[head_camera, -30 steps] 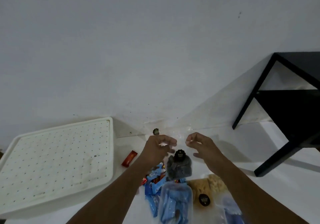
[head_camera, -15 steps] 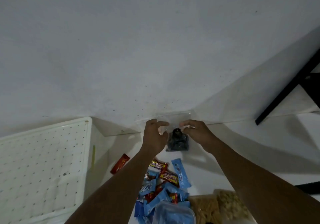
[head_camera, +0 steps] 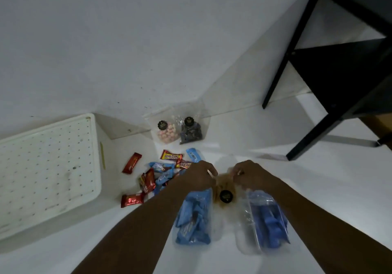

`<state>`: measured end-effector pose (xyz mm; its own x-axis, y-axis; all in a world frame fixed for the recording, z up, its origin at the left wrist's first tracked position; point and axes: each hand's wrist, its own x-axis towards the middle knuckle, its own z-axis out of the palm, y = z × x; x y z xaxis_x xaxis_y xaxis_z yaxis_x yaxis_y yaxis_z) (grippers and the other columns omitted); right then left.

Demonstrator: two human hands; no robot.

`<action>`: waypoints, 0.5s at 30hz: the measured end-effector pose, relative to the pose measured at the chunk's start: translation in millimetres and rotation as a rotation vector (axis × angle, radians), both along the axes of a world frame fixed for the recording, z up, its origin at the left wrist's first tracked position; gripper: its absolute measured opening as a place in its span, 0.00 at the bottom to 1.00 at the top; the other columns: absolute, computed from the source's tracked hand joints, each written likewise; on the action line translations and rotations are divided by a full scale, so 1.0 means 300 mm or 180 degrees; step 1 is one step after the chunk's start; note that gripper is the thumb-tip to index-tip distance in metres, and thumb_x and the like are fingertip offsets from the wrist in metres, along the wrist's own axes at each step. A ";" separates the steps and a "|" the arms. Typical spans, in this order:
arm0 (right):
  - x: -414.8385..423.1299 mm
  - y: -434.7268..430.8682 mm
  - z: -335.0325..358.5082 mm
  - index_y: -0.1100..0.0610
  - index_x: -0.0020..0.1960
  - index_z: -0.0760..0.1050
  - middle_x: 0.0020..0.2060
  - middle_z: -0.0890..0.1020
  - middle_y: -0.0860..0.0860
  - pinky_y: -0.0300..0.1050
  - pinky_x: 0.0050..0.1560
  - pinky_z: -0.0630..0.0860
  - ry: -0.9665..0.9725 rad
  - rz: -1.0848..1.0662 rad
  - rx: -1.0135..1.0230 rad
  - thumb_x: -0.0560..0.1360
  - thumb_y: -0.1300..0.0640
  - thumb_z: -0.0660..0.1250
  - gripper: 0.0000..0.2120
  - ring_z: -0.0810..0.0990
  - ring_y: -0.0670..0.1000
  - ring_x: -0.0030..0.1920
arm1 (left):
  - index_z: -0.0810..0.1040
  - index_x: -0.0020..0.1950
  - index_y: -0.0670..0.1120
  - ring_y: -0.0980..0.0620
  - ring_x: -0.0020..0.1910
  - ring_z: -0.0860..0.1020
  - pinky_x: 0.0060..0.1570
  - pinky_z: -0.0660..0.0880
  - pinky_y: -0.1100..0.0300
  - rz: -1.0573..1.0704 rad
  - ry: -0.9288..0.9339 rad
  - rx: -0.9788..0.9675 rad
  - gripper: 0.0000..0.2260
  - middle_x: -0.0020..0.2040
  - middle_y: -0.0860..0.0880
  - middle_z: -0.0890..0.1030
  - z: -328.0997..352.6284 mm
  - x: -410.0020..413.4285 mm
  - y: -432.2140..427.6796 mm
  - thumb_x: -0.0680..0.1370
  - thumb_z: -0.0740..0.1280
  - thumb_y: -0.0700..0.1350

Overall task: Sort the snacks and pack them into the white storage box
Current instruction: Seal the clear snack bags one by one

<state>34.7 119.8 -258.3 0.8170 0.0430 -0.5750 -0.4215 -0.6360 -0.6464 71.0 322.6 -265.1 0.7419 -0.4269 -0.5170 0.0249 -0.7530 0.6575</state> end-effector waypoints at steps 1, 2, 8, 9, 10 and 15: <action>-0.049 -0.003 -0.013 0.58 0.39 0.81 0.39 0.84 0.55 0.51 0.44 0.83 0.0072 -0.0022 -0.0085 0.68 0.59 0.70 0.02 0.82 0.53 0.36 | 0.83 0.53 0.44 0.49 0.45 0.83 0.42 0.75 0.65 -0.0070 -0.0006 0.0093 0.10 0.49 0.43 0.85 -0.003 -0.037 -0.014 0.72 0.72 0.44; -0.091 0.004 -0.012 0.61 0.41 0.80 0.38 0.83 0.55 0.50 0.43 0.82 0.0198 -0.0041 -0.0237 0.69 0.58 0.71 0.06 0.81 0.54 0.36 | 0.83 0.52 0.43 0.47 0.48 0.83 0.45 0.76 0.62 -0.0121 -0.0031 0.0163 0.13 0.50 0.43 0.85 -0.003 -0.073 -0.026 0.70 0.71 0.46; -0.239 0.070 -0.017 0.56 0.49 0.71 0.36 0.82 0.50 0.39 0.27 0.75 0.0712 0.0163 -0.1123 0.68 0.45 0.72 0.18 0.82 0.49 0.27 | 0.80 0.56 0.44 0.55 0.42 0.77 0.38 0.72 0.67 0.0018 -0.0088 0.0202 0.13 0.46 0.49 0.80 -0.028 -0.214 -0.039 0.72 0.72 0.40; -0.258 0.079 -0.027 0.57 0.52 0.71 0.38 0.83 0.51 0.40 0.30 0.76 0.0717 0.0088 -0.1157 0.69 0.46 0.72 0.20 0.84 0.51 0.31 | 0.80 0.57 0.43 0.56 0.39 0.76 0.36 0.72 0.68 0.0061 -0.0030 0.0175 0.13 0.45 0.50 0.78 -0.032 -0.232 -0.036 0.73 0.72 0.38; -0.275 0.087 -0.044 0.57 0.57 0.70 0.44 0.83 0.53 0.43 0.36 0.78 0.0670 0.0063 -0.1252 0.68 0.46 0.71 0.23 0.85 0.53 0.38 | 0.79 0.58 0.42 0.55 0.39 0.76 0.35 0.73 0.67 0.0039 0.0022 0.0149 0.13 0.45 0.49 0.78 -0.027 -0.253 -0.033 0.73 0.72 0.38; -0.357 0.124 -0.110 0.56 0.68 0.61 0.60 0.76 0.58 0.51 0.52 0.76 0.0400 -0.0167 -0.1567 0.67 0.48 0.69 0.33 0.77 0.60 0.61 | 0.78 0.62 0.43 0.44 0.54 0.80 0.48 0.75 0.58 -0.0096 -0.0059 0.0279 0.21 0.55 0.43 0.81 -0.045 -0.343 -0.025 0.70 0.76 0.44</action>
<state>-72.2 156.9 -291.2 0.7341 -0.2970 -0.6106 -0.5163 -0.8282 -0.2178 -32.0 315.1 -278.8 0.7392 -0.4029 -0.5396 -0.0102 -0.8079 0.5892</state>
